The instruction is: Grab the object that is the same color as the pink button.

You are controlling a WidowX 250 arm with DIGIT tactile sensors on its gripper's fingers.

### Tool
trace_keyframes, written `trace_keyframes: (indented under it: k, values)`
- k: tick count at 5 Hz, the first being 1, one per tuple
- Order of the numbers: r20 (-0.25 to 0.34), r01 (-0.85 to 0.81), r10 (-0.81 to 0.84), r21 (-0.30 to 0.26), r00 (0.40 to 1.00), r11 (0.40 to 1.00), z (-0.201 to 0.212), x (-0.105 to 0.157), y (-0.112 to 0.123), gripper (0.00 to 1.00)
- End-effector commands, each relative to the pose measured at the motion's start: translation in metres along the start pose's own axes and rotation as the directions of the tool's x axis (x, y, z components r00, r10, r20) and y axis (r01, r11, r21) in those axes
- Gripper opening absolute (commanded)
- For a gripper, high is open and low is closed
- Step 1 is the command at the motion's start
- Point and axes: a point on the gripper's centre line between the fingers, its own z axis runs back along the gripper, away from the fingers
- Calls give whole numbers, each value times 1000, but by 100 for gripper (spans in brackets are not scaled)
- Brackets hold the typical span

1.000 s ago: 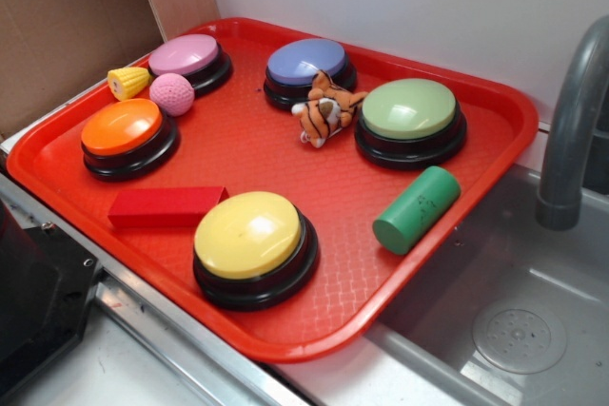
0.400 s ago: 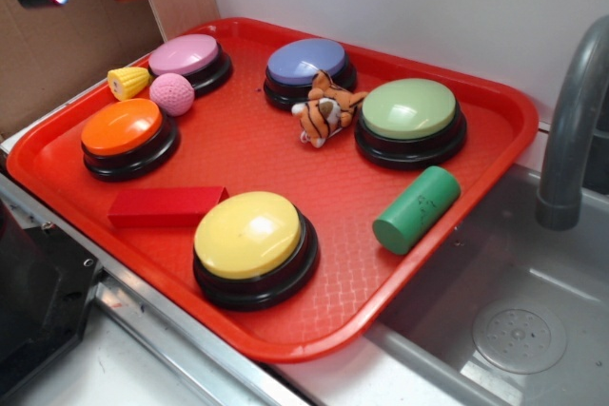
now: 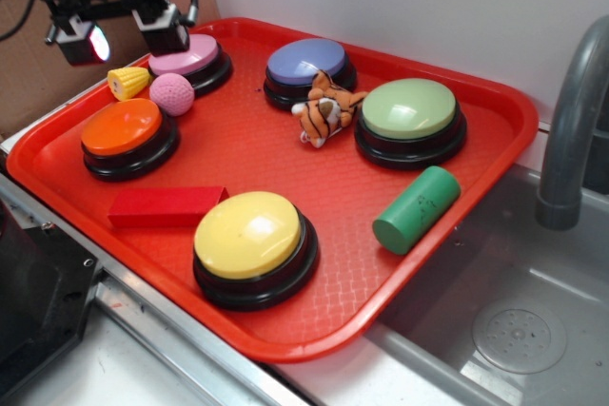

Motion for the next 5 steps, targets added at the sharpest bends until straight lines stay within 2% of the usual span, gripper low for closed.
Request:
trace_keyframes:
  k: [1, 2, 3, 4, 5]
  values:
    - [1, 34, -34, 0, 999, 999, -29, 12, -3, 100]
    - [-19, 67, -68, -20, 998, 998, -41, 13, -8, 100]
    - [-14, 64, -64, -21, 998, 998, -48, 14, -10, 100]
    - [-16, 63, -64, -33, 998, 997, -55, 14, -10, 43]
    - [-15, 60, -61, -35, 998, 998, -57, 12, -11, 4]
